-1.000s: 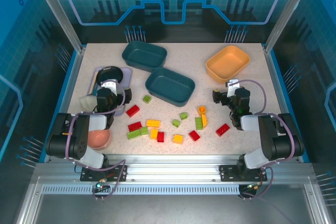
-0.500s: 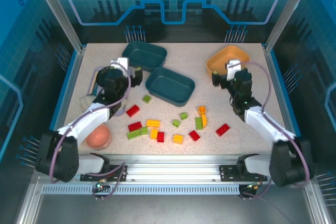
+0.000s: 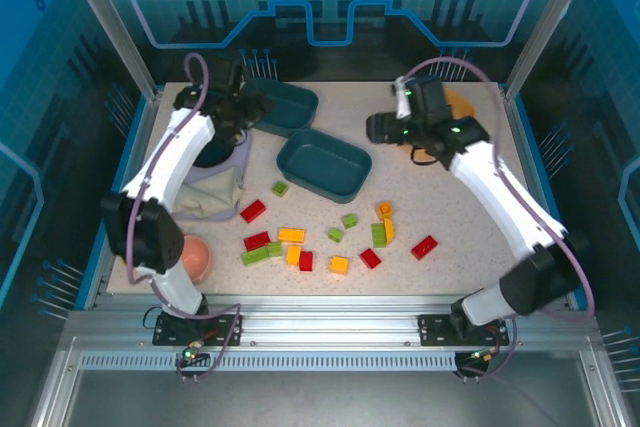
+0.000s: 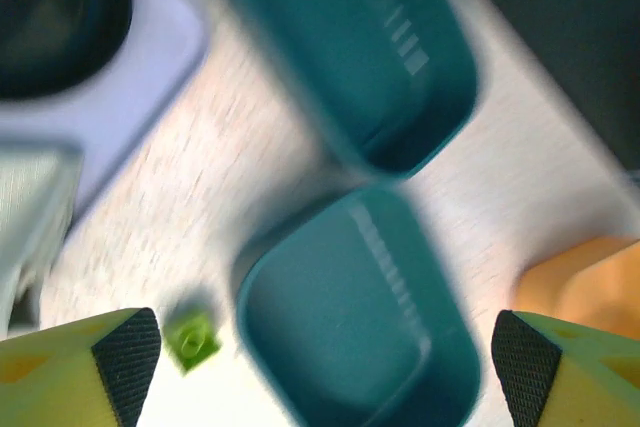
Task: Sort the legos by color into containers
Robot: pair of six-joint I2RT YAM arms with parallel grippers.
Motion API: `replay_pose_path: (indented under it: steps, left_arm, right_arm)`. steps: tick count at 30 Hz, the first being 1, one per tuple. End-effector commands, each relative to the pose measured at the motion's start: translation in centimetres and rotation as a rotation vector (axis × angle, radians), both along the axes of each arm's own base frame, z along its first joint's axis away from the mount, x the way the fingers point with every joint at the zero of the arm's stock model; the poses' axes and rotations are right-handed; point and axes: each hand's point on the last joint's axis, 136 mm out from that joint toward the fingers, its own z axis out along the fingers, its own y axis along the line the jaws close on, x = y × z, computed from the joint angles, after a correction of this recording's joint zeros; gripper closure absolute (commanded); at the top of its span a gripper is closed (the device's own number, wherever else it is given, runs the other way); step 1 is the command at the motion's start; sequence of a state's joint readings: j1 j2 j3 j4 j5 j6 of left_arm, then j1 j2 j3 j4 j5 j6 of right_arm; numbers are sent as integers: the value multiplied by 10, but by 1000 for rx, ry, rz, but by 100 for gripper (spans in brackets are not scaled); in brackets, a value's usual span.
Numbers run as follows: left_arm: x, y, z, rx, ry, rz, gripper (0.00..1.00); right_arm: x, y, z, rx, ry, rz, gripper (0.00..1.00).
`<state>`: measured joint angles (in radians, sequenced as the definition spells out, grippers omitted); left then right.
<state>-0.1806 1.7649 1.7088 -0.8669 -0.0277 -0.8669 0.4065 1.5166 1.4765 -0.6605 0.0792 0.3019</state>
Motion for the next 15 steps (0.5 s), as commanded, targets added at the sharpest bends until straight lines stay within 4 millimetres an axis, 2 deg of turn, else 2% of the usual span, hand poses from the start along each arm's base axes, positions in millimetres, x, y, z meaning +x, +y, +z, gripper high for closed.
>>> replay_pose_path:
  steps: [1, 3, 7, 10, 13, 15]
  left_arm:
    - [-33, -18, -21, -146, 199, 39, 13]
    - [-28, -22, -29, -167, 214, 51, 14]
    - [-18, -28, -49, -216, 260, 88, 21]
    - [-16, -24, -61, -212, 287, 118, 22]
    - [-7, -18, -68, -227, 286, 142, 22]
    - [-1, -13, -71, -227, 289, 143, 22]
  right_arm:
    - [-14, 22, -52, -69, 164, 195, 27]
    - [1, 33, -70, -79, 200, 227, 33]
    - [32, 51, -106, -109, 256, 243, 33]
    - [49, 63, -131, -143, 303, 261, 35]
    - [65, 75, -142, -167, 312, 281, 35]
    - [74, 77, -153, -198, 332, 271, 36]
